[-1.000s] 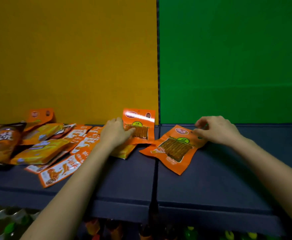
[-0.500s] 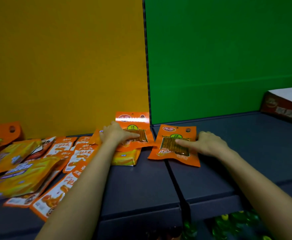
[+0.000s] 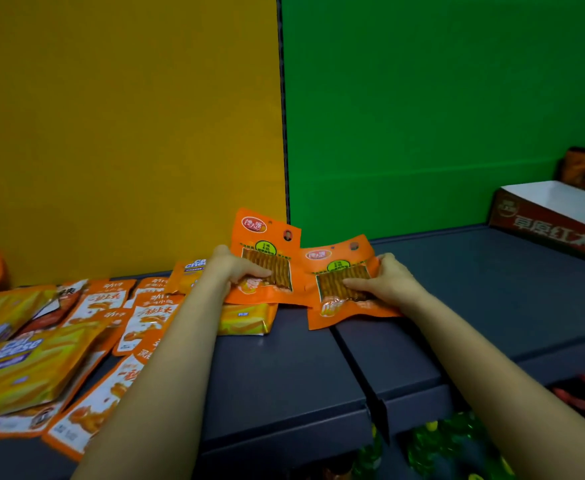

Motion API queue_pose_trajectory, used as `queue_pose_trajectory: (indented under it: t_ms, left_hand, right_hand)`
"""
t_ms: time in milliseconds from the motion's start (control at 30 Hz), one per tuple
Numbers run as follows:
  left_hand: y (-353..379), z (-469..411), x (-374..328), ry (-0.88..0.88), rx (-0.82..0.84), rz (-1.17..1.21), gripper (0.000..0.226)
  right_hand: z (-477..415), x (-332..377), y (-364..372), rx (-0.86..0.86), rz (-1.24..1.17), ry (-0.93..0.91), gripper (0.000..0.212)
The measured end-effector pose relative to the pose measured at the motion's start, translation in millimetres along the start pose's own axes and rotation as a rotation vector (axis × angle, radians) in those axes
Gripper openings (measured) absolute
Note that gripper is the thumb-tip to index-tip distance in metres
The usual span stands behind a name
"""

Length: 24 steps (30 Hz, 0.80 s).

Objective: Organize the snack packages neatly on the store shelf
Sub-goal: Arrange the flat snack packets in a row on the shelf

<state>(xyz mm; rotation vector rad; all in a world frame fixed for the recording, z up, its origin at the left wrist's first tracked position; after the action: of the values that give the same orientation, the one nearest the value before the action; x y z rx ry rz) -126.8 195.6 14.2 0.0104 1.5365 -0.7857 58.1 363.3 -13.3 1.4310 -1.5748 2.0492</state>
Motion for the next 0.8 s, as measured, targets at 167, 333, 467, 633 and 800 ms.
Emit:
queue_pose_trajectory:
  t_ms: [167, 333, 467, 633, 800]
  left_hand:
    - [0, 6, -5, 0.016, 0.119, 0.187, 0.041]
    - [14, 19, -23, 0.043, 0.211, 0.289, 0.026]
    - [55, 41, -55, 0.118, 0.288, 0.311, 0.019]
    - [137, 78, -105, 0.219, 0.422, 0.321, 0.021]
    - [233, 118, -146, 0.289, 0.569, 0.318, 0.025]
  right_hand:
    - [0, -7, -7, 0.043, -0.237, -0.027, 0.050]
    - [12, -26, -37, 0.034, -0.436, -0.015, 0.020]
    - [22, -49, -87, -0.011, -0.511, 0.003, 0.014]
    - [40, -98, -167, -0.151, -0.511, 0.025, 0.028]
    - [72, -166, -253, -0.301, -0.453, 0.009, 0.005]
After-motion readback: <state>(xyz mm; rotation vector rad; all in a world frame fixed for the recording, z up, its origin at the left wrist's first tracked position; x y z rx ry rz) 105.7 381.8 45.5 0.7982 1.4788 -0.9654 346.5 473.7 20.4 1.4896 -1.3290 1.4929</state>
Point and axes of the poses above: each hand's wrist, its own z-axis away from the middle knuckle, its own y-axis out of the palm, x = y × z, the point moved 3 cm from there along -z, towards the middle knuckle, and after that the axes turned 2 degrees about -z, right-handed, at the moved point
